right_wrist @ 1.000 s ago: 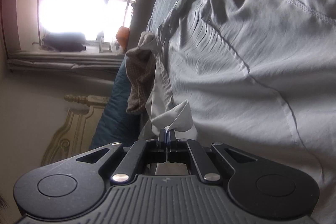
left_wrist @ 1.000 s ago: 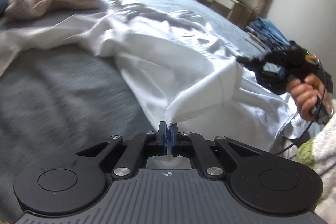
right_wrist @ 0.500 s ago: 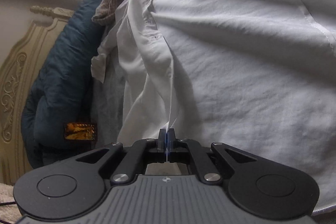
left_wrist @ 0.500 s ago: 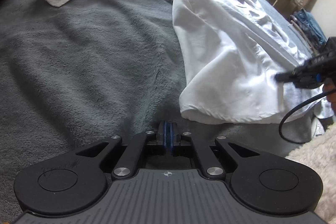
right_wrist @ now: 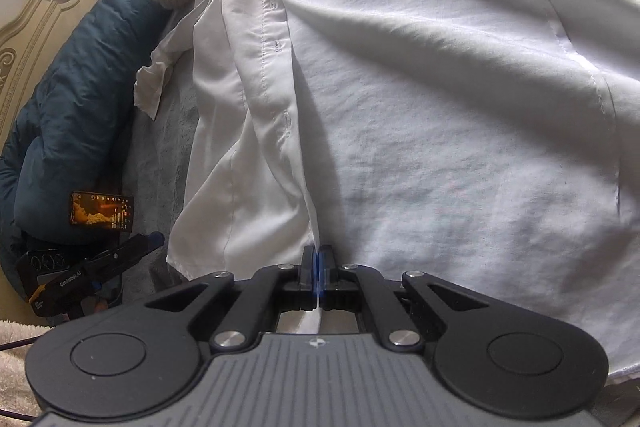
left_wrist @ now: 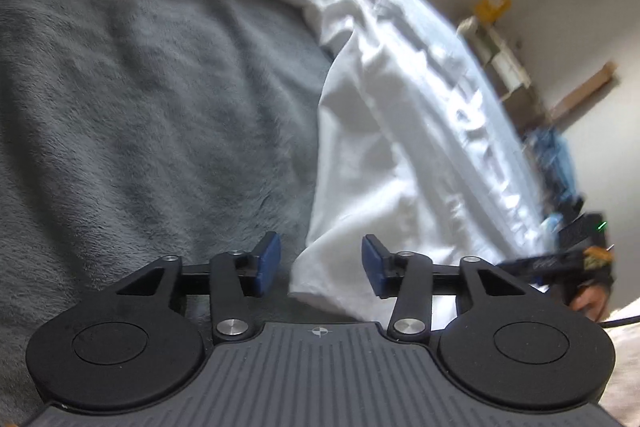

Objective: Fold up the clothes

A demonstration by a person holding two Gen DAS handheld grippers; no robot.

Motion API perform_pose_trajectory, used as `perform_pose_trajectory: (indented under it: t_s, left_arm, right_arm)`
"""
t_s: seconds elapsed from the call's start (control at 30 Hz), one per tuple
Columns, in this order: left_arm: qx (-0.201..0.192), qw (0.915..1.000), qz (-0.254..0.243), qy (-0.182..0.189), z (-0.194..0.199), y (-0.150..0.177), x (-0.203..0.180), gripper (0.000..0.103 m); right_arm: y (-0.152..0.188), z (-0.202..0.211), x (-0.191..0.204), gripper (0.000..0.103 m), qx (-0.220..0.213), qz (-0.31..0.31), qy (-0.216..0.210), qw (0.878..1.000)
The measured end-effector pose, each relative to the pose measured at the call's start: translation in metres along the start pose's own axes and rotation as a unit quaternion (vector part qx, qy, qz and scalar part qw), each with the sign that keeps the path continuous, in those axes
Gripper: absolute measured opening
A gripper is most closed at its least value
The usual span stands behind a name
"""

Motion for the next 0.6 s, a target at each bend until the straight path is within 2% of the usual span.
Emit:
perform_pose_trajectory:
  t_s: [0.03, 0.1, 0.2, 0.3, 0.53, 0.6]
  left_arm:
    - [0.01, 0.9999, -0.004, -0.011, -0.005, 0.002, 0.0, 0.044]
    - [0.027, 0.9991, -0.015, -0.029, -0.011, 0.006, 0.0, 0.035]
    - [0.038, 0.9971, -0.052, -0.041, -0.01, 0.013, -0.007, 0.027]
    - [0.052, 0.9955, -0.066, -0.045, -0.006, 0.021, -0.01, 0.026]
    - [0.077, 0.9949, -0.05, -0.041, -0.002, 0.035, -0.004, 0.024]
    - [0.084, 0.9953, -0.04, -0.03, 0.002, 0.036, -0.004, 0.025]
  right_arm:
    - [-0.001, 0.0, 0.0, 0.0, -0.001, -0.001, 0.0, 1.0]
    - [-0.002, 0.0, -0.001, 0.0, -0.004, -0.003, 0.0, 1.0]
    - [-0.003, -0.001, -0.002, 0.0, -0.007, -0.005, 0.001, 1.0]
    - [-0.005, -0.001, -0.003, 0.0, -0.011, -0.008, 0.001, 1.0]
    - [-0.006, -0.003, -0.006, 0.0, -0.012, -0.01, 0.0, 1.0]
    - [-0.005, -0.003, -0.005, 0.0, -0.012, -0.009, 0.0, 1.0]
Point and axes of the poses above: each gripper's, at about its wrist camera, not at the fingertips, and z roughly against the way its jaws point, x to its left, y to its underside, the point moved 7 cm from there along -z, roughly the way its jaws point, and after that the axes turned 5 degrees about x, right-handed, at the moved point
